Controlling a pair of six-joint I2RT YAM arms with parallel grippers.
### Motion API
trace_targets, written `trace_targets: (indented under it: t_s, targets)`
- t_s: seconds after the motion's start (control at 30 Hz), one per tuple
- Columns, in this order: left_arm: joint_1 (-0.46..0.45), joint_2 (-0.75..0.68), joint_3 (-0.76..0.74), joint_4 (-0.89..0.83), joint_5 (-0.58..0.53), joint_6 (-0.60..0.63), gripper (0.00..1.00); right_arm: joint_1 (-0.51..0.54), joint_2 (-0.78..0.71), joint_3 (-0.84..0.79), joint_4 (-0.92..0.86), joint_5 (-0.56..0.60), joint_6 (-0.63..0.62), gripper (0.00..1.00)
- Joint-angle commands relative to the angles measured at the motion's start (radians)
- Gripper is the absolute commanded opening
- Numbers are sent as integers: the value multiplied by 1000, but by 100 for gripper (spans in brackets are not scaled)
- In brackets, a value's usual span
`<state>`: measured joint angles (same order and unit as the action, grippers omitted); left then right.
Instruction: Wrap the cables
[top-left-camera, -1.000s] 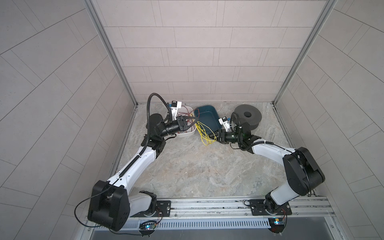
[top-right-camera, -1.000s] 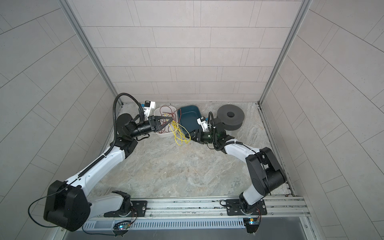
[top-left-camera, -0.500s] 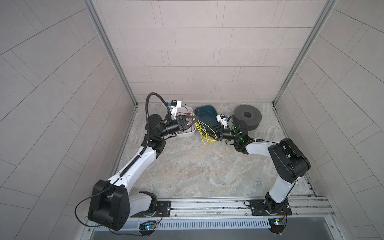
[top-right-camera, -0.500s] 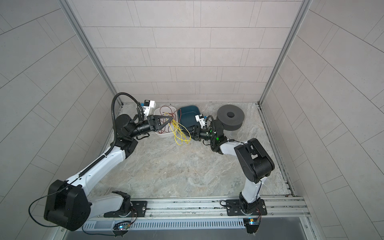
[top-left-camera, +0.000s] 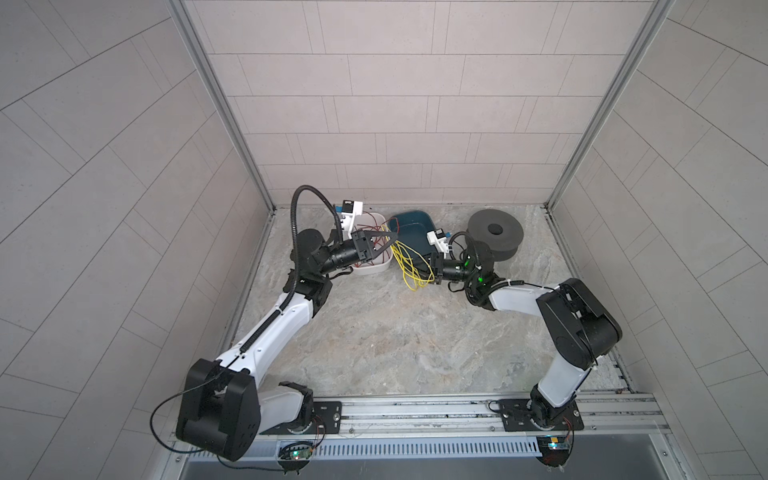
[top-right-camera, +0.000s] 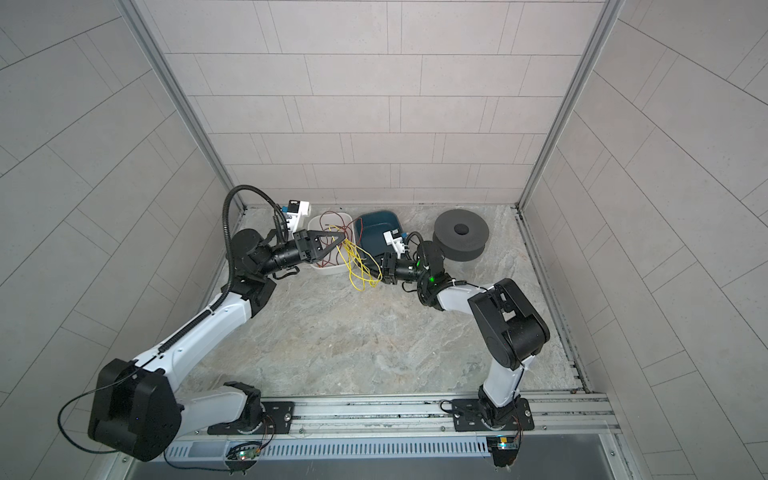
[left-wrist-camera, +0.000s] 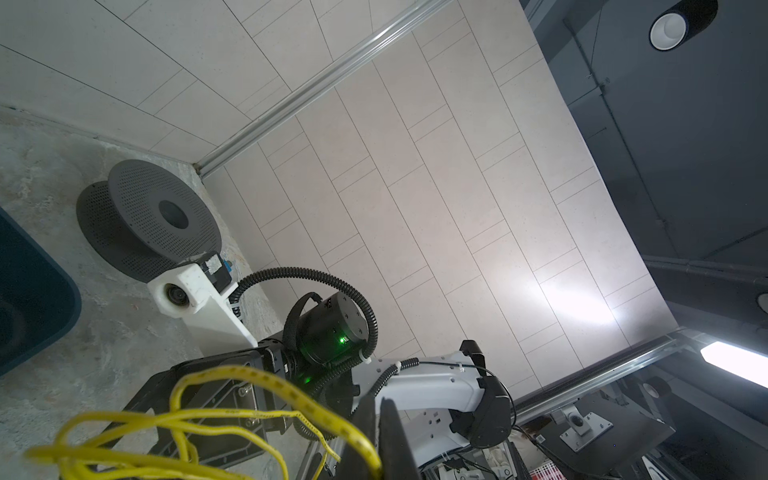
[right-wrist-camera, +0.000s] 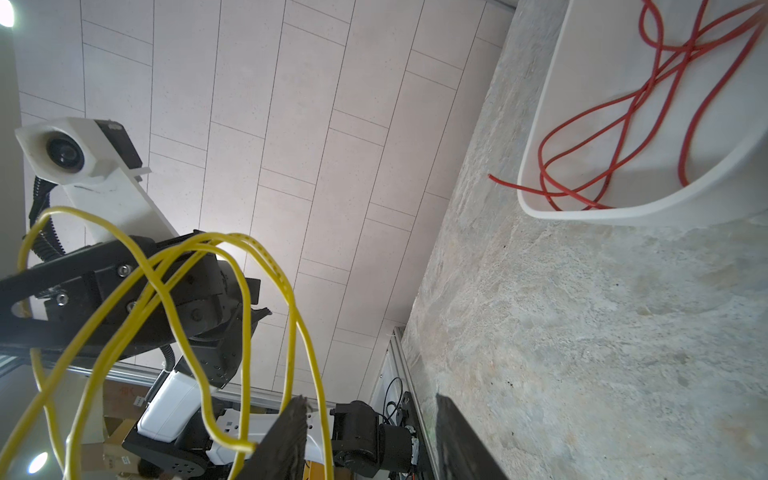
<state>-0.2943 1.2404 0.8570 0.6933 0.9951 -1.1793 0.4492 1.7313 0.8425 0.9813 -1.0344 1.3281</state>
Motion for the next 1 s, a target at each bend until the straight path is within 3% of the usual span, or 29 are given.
trace_targets:
  t_s: [0.0, 0.37, 0.47, 0.57, 0.63, 0.8, 0.9, 0.97]
  targets:
    - [5, 6, 4, 76, 16, -7, 0, 6, -43, -7, 53, -19, 34, 49]
    - [5, 22, 5, 155, 11, -63, 0, 25, -20, 8, 56, -19, 33, 39]
    - [5, 22, 7, 158, 17, -64, 0, 26, -20, 9, 32, -17, 23, 28]
    - [5, 21, 12, 150, 27, -58, 0, 19, -29, 4, -16, 2, -5, 4]
    - [7, 13, 24, 110, 44, -25, 0, 3, -43, -9, -35, 23, -17, 0]
    - [14, -53, 94, -281, 18, 265, 0, -67, -106, -51, -118, 74, -51, 0]
    - [14, -95, 171, -628, -104, 523, 0, -94, -172, -43, -342, 114, -181, 0]
    - [14, -110, 204, -769, -182, 638, 0, -99, -227, -15, -553, 160, -318, 0]
